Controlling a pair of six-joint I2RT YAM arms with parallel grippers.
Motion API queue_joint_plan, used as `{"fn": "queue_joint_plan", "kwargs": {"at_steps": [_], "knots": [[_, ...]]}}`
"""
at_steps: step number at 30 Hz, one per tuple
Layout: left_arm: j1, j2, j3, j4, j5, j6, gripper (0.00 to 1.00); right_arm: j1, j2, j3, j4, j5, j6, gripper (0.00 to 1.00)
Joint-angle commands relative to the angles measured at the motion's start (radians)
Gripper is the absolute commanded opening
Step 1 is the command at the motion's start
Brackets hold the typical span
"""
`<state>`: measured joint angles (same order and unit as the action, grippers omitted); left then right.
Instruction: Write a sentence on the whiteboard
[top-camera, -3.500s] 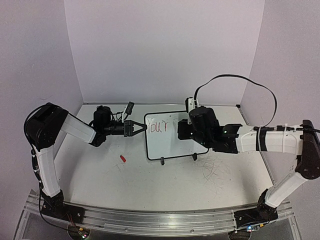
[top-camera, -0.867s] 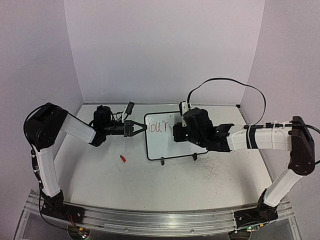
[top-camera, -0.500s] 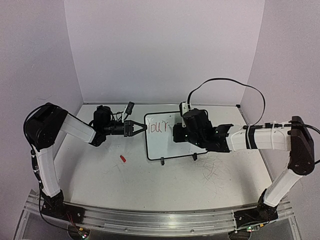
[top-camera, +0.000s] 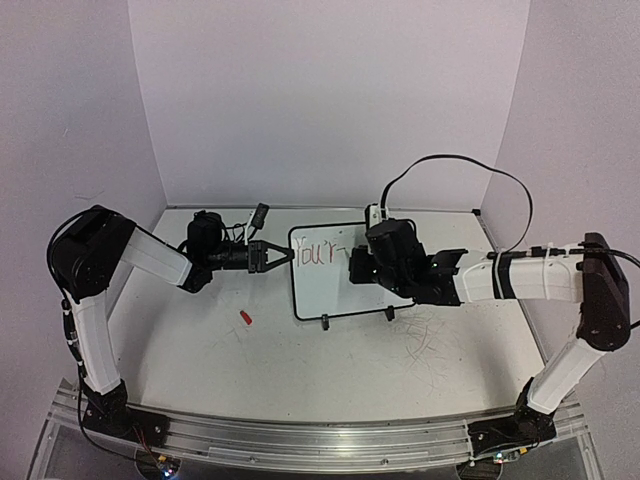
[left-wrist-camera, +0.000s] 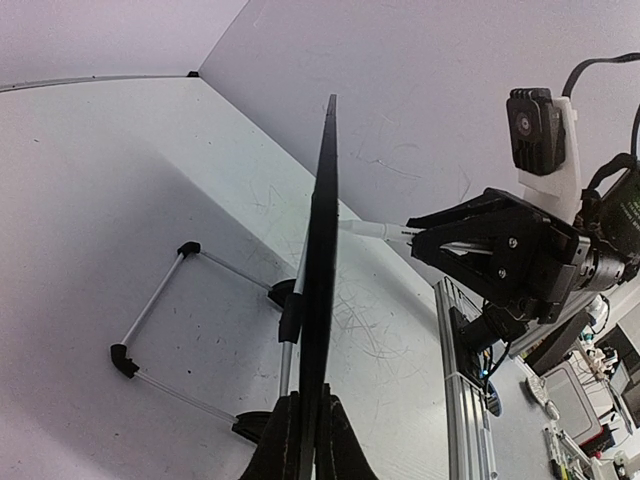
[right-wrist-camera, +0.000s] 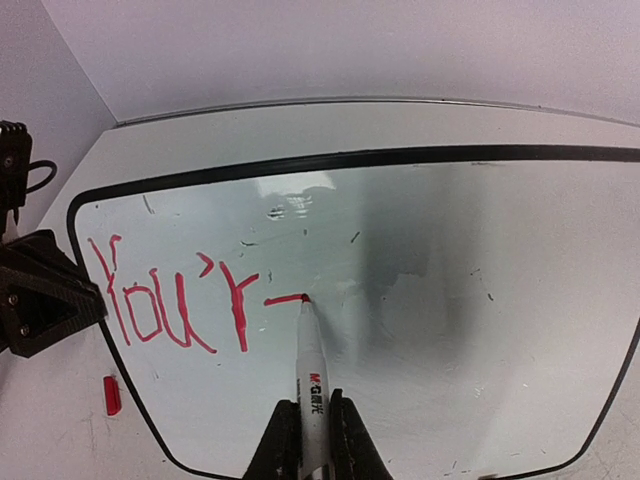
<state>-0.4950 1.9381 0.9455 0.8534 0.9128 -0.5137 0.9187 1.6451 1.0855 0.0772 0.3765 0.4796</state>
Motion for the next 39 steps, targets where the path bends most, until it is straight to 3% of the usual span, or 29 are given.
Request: {"fn": "queue_joint_plan", "kwargs": {"at_steps": [1,39], "knots": [[-0.014,-0.051,0.038,-0.013,0.038,0.003,0.00,-0.019,-0.030,-0.010,0.003,0.042,0.012,0.00],[-0.015,-0.060,0.035,-0.023,0.036,0.012,0.00,-0.027,0.038,0.056,0.064,-0.045,-0.041,0.00]]}}
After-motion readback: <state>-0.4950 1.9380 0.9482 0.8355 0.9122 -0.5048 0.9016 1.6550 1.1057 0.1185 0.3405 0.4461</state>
